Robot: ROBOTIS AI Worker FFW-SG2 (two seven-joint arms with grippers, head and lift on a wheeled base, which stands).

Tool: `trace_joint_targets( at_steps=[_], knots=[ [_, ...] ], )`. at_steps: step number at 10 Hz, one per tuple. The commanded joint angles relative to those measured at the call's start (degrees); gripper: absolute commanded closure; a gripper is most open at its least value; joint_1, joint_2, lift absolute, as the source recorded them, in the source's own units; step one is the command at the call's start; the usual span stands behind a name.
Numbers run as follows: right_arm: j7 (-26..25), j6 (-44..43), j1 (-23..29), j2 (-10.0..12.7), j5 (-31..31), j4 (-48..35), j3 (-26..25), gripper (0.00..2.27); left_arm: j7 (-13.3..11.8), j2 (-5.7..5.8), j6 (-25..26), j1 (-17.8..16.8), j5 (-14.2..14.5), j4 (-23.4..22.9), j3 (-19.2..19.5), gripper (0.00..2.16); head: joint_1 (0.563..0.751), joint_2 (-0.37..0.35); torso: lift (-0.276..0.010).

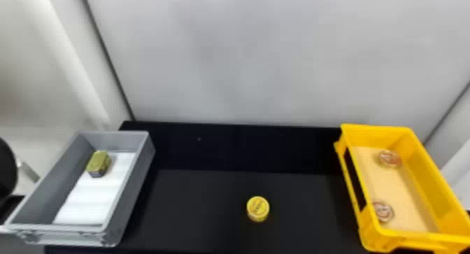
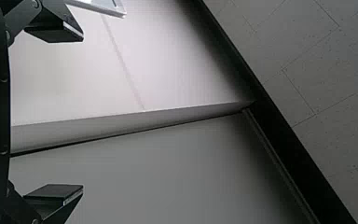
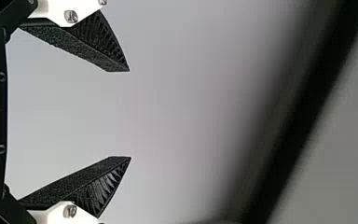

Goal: Pick up the round yellow can and place it in the yellow rectangular box

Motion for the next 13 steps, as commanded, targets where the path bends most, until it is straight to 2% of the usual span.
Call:
trace_joint_targets(
  at_steps=[1,4,8,11,13],
  knots=[
    [1.5,17.6,0.5,4.6,-6.0,2.3,-2.8,0.12,-0.1,-0.01,0.4,0.0,0.0,-0.1,-0.1,0.13,0.694,0.054,-0.003],
    [2.3,26.6,2.8,5.1,-18.8,11.0,-4.8,0.13,-0.1,-0.01,0.4,0.1,0.0,-0.1,-0.1,0.13,0.694,0.054,-0.003],
    [2.5,29.1,7.5,5.0,-33.7,21.8,-4.8,0.15,-0.2,-0.01,0.5,0.2,0.3,-0.1,-0.1,0.13,0.694,0.054,-0.003],
    [7.0,31.1,10.0,4.9,-36.9,27.8,-1.8,0.15,-0.2,-0.27,0.5,0.2,0.4,-0.1,-0.2,0.13,0.694,0.054,-0.003],
    [20.8,30.7,12.3,4.7,-28.9,30.8,0.3,0.14,-0.2,-0.27,0.5,0.1,0.4,-0.1,-0.3,0.13,0.694,0.054,-0.003]
  ],
)
